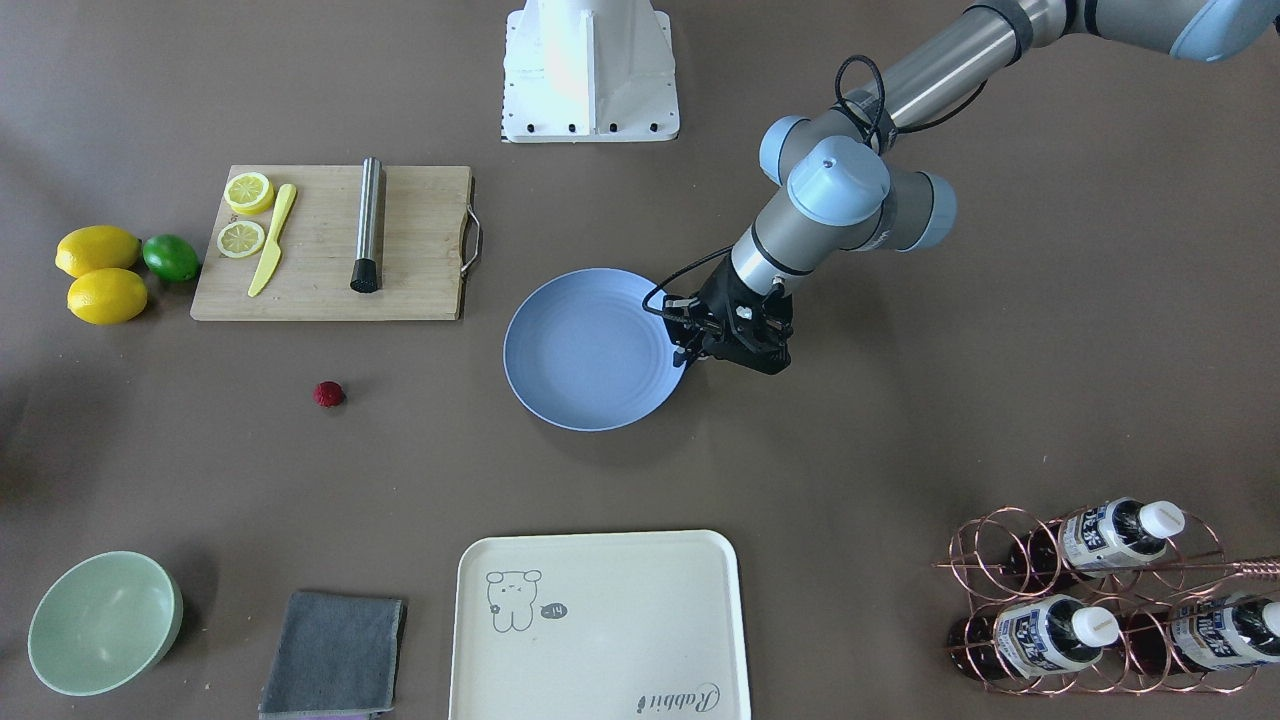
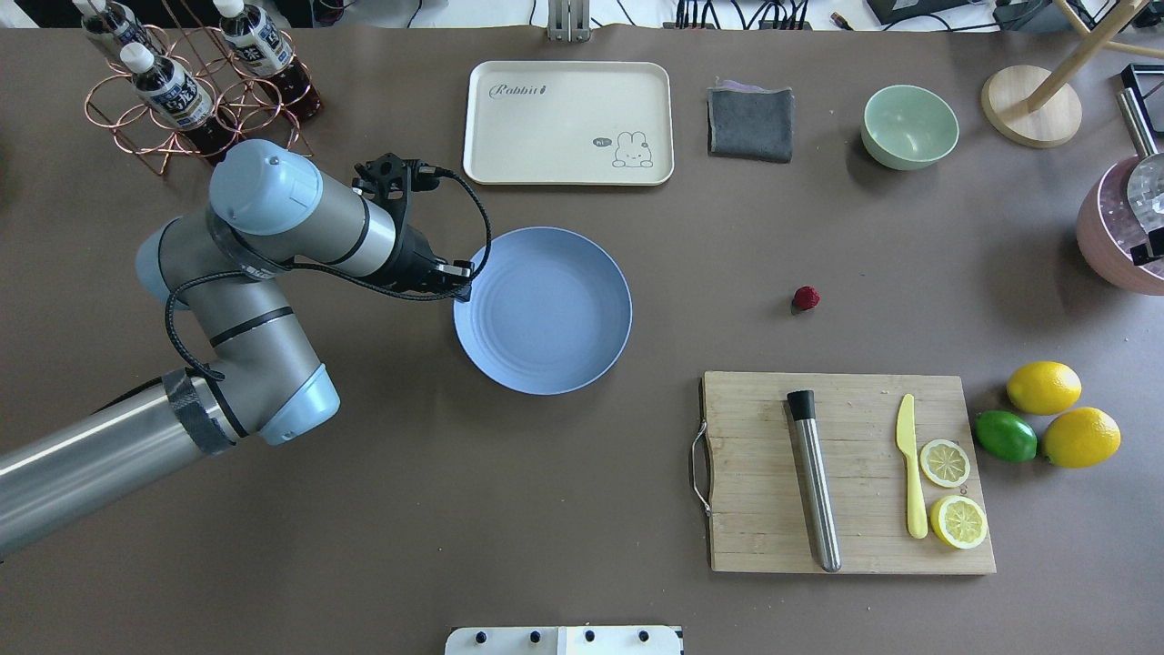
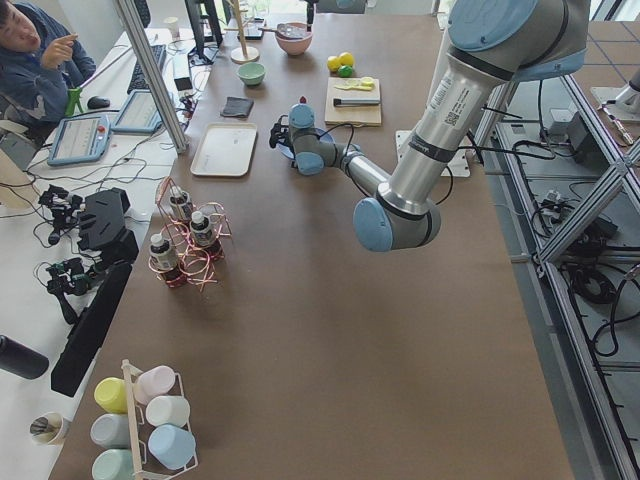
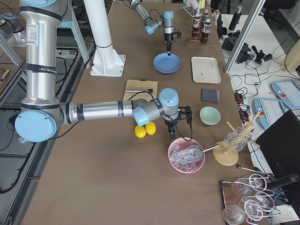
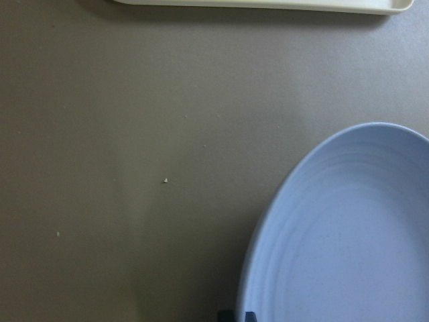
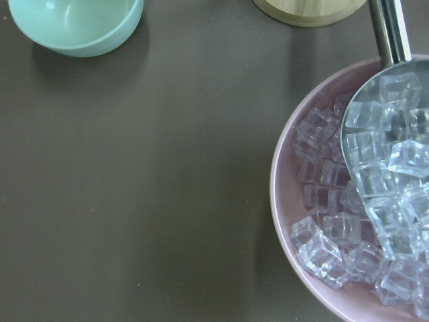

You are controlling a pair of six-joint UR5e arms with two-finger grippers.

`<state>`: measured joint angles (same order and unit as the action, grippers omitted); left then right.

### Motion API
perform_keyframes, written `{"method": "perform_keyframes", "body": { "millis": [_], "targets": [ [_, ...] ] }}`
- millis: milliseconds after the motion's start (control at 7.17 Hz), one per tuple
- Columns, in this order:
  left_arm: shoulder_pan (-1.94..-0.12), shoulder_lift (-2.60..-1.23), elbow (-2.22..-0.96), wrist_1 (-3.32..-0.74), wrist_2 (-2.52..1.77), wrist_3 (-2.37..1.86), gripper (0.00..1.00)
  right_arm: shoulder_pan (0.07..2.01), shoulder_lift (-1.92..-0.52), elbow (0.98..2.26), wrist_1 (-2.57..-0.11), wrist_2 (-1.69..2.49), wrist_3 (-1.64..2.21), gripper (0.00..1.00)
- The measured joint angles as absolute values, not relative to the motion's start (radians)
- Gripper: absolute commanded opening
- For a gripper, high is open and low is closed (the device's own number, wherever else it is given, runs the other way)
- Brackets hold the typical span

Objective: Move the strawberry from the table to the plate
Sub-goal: 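Slide the blue plate with the left gripper toward the table's center, then withdraw the left arm while the right arm moves over the red strawberry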

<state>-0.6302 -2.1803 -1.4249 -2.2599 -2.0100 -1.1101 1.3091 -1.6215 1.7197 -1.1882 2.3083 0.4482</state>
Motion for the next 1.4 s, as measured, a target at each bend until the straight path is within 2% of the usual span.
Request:
{"method": "perform_keyframes", "body": {
  "millis": [558,837,1395],
  "targets": [
    [-0.684,-2.152,-1.476,-2.256,-2.040,-1.105,0.98,1.197,-1.547,1.729,-1.187,2.272,0.611,1.00],
    [-0.829,-2.105,-1.534,-2.181,-2.181,-1.001,0.98,1.092,-1.484,1.731,-1.189,2.189,0.678,1.00],
    [-1.169,-2.003,-1.638,-1.789,-2.389,-0.410,0.98,0.873,-1.371,1.722,-1.227,2.050,0.918,1.00]
  ]
}}
